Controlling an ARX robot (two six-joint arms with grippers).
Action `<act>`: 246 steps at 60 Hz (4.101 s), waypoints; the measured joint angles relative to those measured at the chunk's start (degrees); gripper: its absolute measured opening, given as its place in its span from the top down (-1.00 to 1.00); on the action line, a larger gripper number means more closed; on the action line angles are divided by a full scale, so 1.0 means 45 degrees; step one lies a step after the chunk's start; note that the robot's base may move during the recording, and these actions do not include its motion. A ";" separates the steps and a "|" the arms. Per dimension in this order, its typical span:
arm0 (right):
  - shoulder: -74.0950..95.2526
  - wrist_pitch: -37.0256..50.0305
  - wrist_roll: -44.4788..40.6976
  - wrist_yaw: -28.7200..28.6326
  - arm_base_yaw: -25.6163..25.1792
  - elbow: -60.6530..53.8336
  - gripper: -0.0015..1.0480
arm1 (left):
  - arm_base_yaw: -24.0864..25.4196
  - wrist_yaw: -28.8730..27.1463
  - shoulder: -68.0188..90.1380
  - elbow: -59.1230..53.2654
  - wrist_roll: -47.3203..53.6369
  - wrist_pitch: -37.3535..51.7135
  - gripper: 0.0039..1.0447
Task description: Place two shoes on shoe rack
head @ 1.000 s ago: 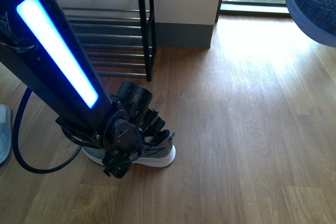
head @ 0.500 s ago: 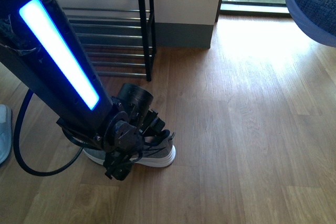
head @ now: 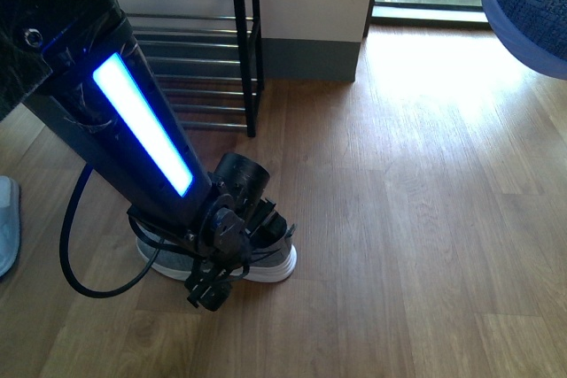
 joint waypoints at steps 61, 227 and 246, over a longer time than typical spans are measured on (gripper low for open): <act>0.0000 0.0000 0.0000 0.0000 0.0000 0.0000 0.97 | 0.0170 -0.2215 -0.2254 -0.3070 0.4371 0.0670 0.97; -0.0010 0.0000 0.0000 0.0010 -0.0010 -0.0015 0.97 | -0.0831 -0.6897 -2.3455 -1.6344 0.8442 -0.0782 0.97; 0.0005 0.0000 0.0000 -0.0078 0.0044 -0.0039 0.97 | -0.0801 -0.6994 -2.3450 -1.6344 0.8437 -0.0782 0.97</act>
